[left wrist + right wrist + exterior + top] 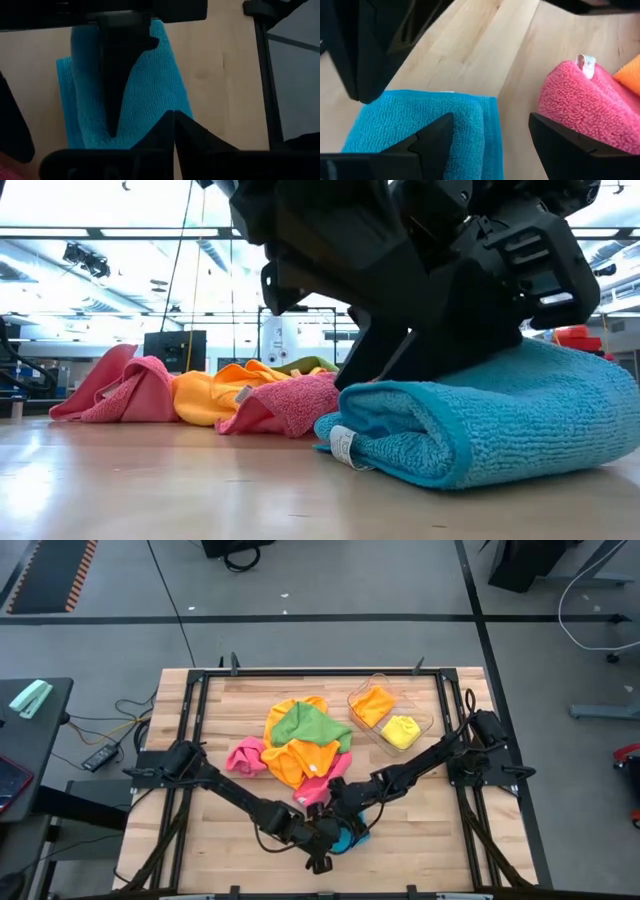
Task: Fold microfiber towels
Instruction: Fold the blue towel
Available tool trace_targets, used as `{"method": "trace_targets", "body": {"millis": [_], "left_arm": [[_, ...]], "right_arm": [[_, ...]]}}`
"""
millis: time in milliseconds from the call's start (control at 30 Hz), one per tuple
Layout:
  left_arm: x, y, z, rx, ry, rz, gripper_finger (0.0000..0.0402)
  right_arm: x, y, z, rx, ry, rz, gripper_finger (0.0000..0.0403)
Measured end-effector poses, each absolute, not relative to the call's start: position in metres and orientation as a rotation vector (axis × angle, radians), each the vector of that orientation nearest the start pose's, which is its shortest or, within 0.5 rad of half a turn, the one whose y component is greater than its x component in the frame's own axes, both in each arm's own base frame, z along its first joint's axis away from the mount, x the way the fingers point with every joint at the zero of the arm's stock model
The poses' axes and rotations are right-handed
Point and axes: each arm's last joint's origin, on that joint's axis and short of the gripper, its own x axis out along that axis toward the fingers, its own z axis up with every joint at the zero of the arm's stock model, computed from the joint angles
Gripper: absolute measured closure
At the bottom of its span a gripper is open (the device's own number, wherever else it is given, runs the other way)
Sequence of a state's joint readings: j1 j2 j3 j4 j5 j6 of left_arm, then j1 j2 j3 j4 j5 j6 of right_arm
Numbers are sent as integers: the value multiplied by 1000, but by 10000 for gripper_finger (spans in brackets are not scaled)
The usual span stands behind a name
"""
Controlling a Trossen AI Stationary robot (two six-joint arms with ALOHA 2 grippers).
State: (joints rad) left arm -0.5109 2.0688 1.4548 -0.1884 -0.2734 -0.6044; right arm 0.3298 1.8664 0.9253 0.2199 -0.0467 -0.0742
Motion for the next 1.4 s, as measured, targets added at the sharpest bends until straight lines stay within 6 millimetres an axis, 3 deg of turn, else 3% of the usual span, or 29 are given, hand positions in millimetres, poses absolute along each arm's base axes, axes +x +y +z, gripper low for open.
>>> {"method": "trace_targets", "body": {"millis": [400, 633, 800, 1000, 1400], "left_arm": [[396, -209, 152, -248, 796, 94, 258], [397, -209, 139, -300, 843, 125, 249], [395, -211, 138, -342, 861, 131, 262], [393, -214, 137, -347, 877, 113, 278], [393, -212, 137, -361, 880, 126, 277]], "right_arm": [[337, 116, 150, -107, 706, 351, 135], [324, 108, 165, -138, 775, 307, 135], [316, 115, 172, -139, 792, 338, 135], [313, 118, 164, -152, 816, 349, 135], [284, 101, 120, -156, 829, 182, 135]]}}
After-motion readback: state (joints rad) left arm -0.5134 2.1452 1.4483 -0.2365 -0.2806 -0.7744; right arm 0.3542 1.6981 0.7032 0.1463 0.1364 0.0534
